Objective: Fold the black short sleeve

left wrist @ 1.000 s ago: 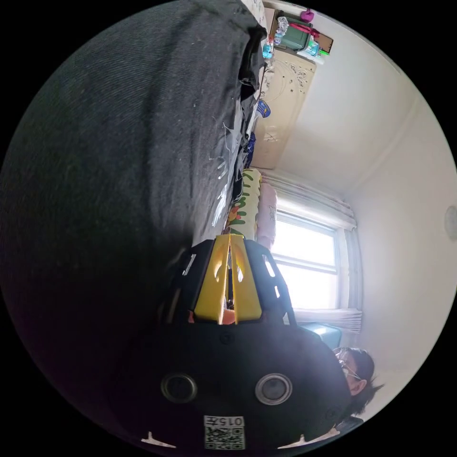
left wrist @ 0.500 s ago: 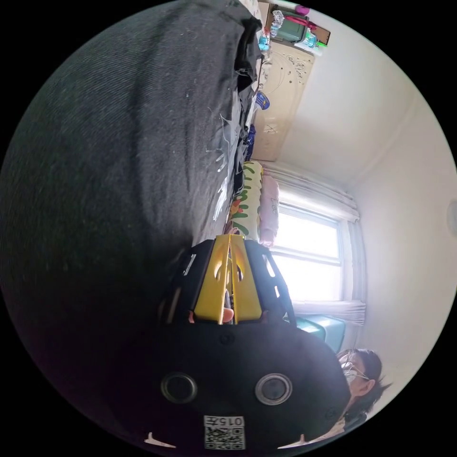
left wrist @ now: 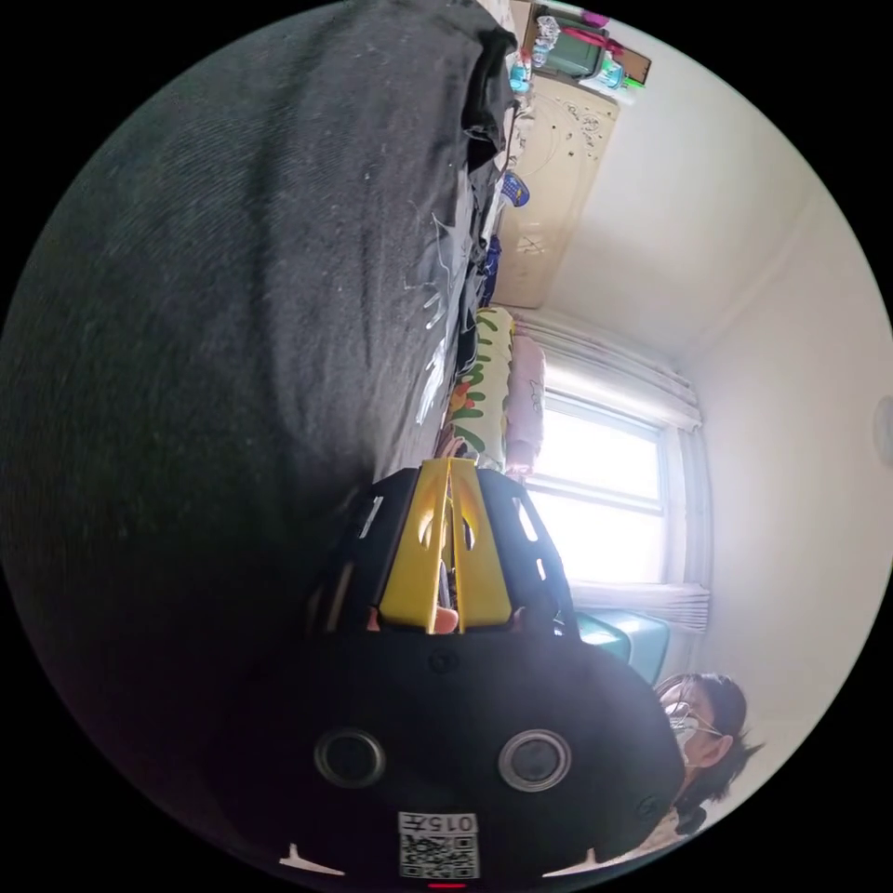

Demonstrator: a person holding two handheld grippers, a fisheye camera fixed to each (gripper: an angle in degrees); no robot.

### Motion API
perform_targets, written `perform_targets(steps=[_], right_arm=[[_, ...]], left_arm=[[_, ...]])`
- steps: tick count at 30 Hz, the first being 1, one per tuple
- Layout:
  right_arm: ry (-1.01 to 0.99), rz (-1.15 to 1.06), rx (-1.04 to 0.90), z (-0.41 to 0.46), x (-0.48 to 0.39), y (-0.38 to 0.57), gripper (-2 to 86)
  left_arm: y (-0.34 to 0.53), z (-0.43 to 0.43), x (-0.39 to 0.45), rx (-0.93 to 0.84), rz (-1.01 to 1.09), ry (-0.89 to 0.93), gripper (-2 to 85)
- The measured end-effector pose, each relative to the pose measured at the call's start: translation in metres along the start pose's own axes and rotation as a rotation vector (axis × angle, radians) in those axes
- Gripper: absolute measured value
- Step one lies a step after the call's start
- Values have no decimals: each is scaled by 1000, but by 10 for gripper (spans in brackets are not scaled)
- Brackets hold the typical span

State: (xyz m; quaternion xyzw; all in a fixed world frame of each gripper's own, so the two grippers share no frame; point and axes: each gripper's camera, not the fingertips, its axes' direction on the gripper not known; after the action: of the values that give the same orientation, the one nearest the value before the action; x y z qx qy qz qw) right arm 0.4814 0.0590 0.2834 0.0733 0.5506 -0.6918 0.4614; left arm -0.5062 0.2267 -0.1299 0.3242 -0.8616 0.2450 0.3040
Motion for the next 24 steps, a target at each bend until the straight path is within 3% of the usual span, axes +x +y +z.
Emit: perform_targets(steps=[24], right_arm=[[-1,-1,0,59,-9,12,-10]], left_arm=[[7,92,-109,6,-97,40,-9]])
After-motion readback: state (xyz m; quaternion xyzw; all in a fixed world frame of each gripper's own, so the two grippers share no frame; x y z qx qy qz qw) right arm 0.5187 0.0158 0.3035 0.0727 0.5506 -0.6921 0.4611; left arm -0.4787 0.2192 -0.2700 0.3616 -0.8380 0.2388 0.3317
